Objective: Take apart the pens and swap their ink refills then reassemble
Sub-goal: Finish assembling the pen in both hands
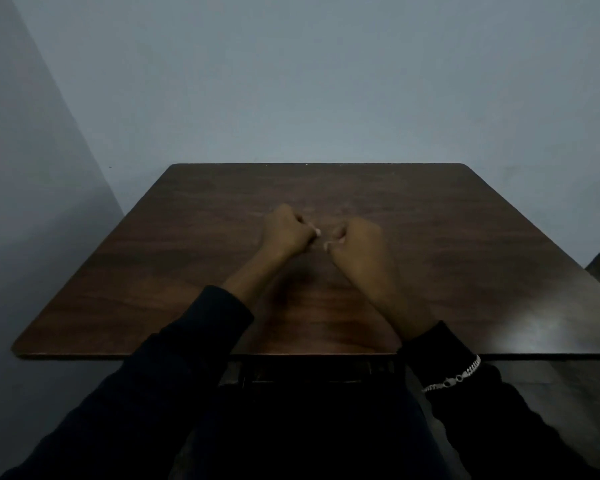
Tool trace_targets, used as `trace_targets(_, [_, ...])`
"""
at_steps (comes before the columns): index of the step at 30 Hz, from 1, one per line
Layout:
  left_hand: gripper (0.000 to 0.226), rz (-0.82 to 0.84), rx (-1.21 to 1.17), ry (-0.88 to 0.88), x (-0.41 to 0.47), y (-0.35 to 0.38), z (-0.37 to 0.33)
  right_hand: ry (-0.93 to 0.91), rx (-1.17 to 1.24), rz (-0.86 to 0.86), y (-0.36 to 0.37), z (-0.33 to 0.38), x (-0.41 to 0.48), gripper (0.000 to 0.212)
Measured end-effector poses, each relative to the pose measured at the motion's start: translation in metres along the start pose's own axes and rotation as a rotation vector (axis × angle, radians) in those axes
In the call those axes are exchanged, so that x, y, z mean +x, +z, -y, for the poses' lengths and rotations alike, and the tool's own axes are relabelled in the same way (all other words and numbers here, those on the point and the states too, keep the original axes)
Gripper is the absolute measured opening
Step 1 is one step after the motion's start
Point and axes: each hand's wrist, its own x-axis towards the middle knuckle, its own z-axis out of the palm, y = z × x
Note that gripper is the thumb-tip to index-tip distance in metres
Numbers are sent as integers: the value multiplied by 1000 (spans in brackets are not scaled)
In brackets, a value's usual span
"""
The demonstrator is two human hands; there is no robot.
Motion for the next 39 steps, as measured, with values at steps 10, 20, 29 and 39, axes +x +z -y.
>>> trace_targets(10, [24, -54, 125, -214, 17, -52, 34, 68, 174, 335, 37, 51, 32, 18])
trace_targets(20, [24, -62, 330, -182, 40, -47, 39, 113, 167, 435, 71, 62, 55, 38])
trace_targets(29, [34, -7, 328, -201, 37, -30, 27, 91, 150, 378, 58, 50, 48, 37])
trace_targets(39, [14, 102, 75, -224, 12, 5, 4, 83, 14, 236, 26, 11, 31, 37])
